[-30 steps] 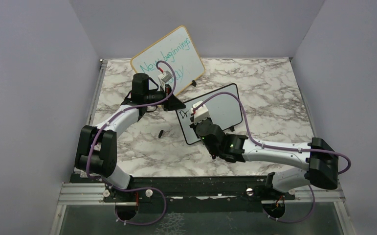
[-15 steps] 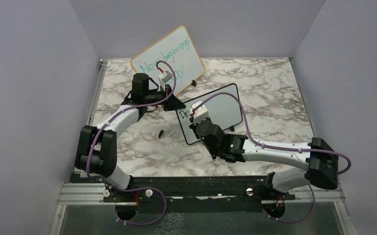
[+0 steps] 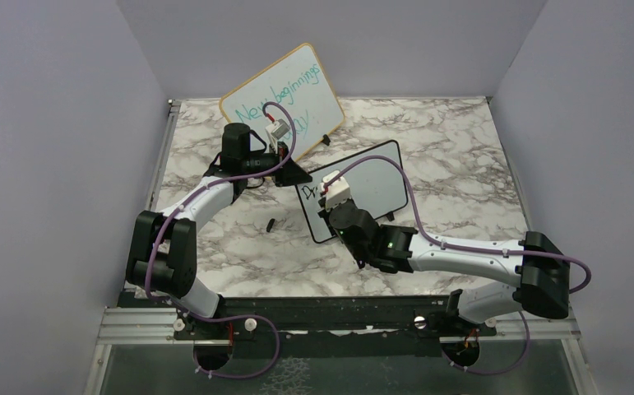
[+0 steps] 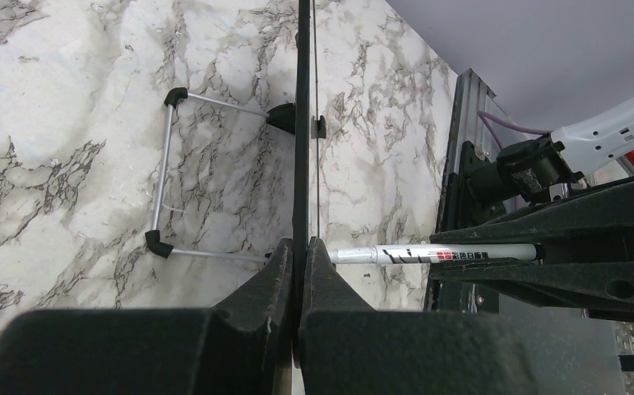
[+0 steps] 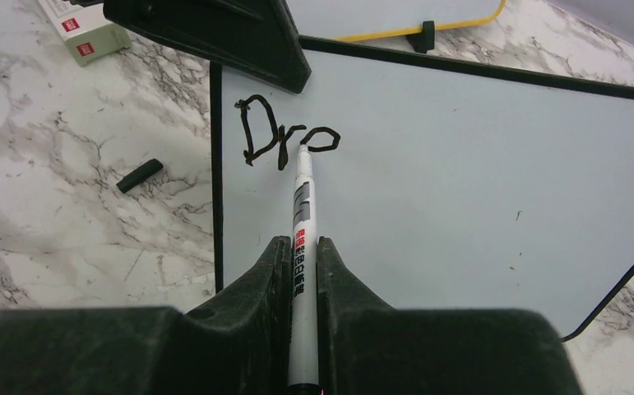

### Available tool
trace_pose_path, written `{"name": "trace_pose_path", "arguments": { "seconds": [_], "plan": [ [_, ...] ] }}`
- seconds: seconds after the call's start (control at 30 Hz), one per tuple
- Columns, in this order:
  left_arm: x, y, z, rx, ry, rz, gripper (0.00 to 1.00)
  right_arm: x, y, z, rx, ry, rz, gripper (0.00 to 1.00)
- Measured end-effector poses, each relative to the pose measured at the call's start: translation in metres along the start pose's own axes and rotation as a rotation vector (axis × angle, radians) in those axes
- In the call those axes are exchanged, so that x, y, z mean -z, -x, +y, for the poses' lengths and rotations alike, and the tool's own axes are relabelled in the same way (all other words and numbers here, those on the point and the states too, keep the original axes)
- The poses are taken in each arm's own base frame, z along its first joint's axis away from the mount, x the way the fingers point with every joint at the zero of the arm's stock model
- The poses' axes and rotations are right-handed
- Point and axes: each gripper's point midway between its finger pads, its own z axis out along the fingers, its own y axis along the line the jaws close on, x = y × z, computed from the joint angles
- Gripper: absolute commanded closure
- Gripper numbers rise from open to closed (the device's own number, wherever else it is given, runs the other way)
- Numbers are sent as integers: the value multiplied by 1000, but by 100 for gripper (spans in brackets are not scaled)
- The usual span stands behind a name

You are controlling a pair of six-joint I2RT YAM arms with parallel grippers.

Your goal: Write a sentence on the whiteboard

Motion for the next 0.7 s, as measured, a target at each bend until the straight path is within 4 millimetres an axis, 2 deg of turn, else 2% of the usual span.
{"name": "trace_pose_path", "arguments": {
  "seconds": [0.33, 0.7],
  "plan": [
    [0, 0, 0, 0, 0, 0, 100, 2, -8, -1, 11, 5, 32, 100],
    [0, 0, 0, -1, -1, 0, 100, 3, -8, -2, 12, 1, 34, 100]
  ]
}}
